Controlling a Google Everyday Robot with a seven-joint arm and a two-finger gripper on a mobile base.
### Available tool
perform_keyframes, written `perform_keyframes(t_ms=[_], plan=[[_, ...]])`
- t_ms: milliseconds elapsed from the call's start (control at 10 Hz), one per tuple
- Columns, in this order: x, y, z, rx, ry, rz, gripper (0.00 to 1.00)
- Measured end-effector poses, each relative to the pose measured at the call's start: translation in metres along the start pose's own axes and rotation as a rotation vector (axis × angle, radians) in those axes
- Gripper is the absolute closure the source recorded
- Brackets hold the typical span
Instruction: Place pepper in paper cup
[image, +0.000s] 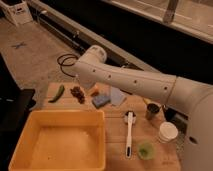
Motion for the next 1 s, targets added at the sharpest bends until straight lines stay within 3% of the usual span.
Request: perform_keyframes(t_ms=[100, 200, 700, 1000], plan=[[-0.020, -0.011, 0.004, 0.017, -0.047, -0.030, 0.35], [-0.024, -0.013, 0.004, 0.021, -0.055, -0.037, 0.35], [-0.022, -0.012, 0.004, 0.020, -0.049, -0.036, 0.35], [-0.014, -0.029, 0.016, 0.052, -0.052, -0.091, 0.35]])
